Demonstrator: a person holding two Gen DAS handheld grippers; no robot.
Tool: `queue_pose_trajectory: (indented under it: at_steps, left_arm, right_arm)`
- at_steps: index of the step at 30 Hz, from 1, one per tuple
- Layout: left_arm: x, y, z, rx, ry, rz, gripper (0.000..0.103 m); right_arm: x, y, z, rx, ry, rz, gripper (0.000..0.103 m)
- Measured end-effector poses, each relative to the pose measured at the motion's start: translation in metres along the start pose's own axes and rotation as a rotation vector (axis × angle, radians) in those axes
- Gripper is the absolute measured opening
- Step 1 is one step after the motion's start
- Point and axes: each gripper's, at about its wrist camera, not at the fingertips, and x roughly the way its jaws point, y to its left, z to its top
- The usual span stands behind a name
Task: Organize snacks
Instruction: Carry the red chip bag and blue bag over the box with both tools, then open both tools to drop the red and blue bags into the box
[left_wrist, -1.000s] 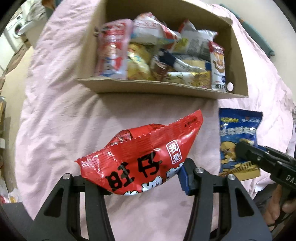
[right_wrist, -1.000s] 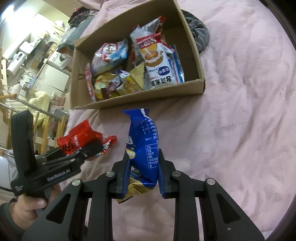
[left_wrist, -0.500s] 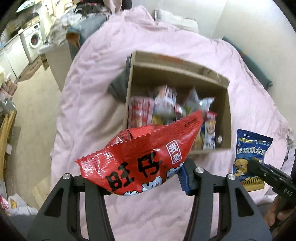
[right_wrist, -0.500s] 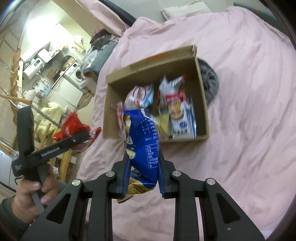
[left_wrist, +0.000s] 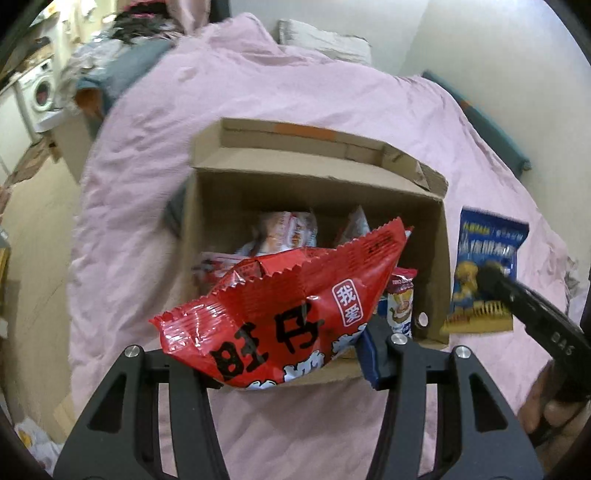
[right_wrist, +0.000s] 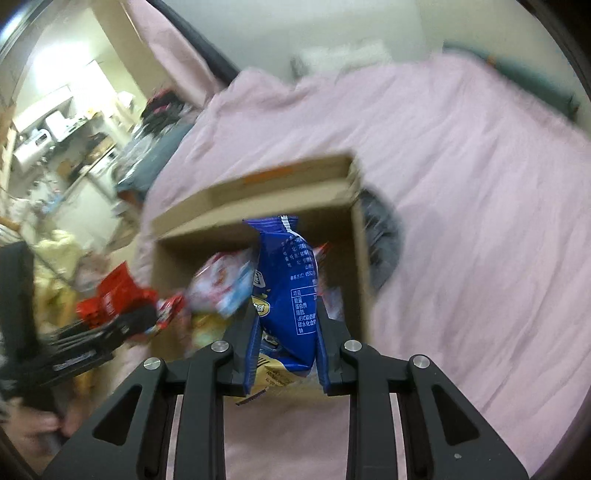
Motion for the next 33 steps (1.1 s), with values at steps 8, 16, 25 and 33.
queue_pose_trajectory:
  at_steps: [8, 16, 25, 33]
  left_arm:
    - [0.031, 0.003, 0.001, -0.016, 0.047, -0.037, 0.050]
    - [0.040, 0.005, -0.004, -0.043, 0.063, -0.035, 0.050]
    - [0.034, -0.008, 0.001, 0.005, 0.030, -0.070, 0.074]
    - [0.019, -0.011, 0.003, 0.022, -0.054, -0.045, 0.094]
  right_arm:
    - [0.041, -0.008, -0.004, -0.042, 0.123, -0.104, 0.026]
    - [0.051, -0.012, -0.003, -0.028, 0.152, -0.104, 0.027]
    - [0.054, -0.013, 0.000, -0.011, 0.150, -0.065, 0.027]
    - [0.053, -0.008, 0.000, -0.014, 0.136, -0.039, 0.030]
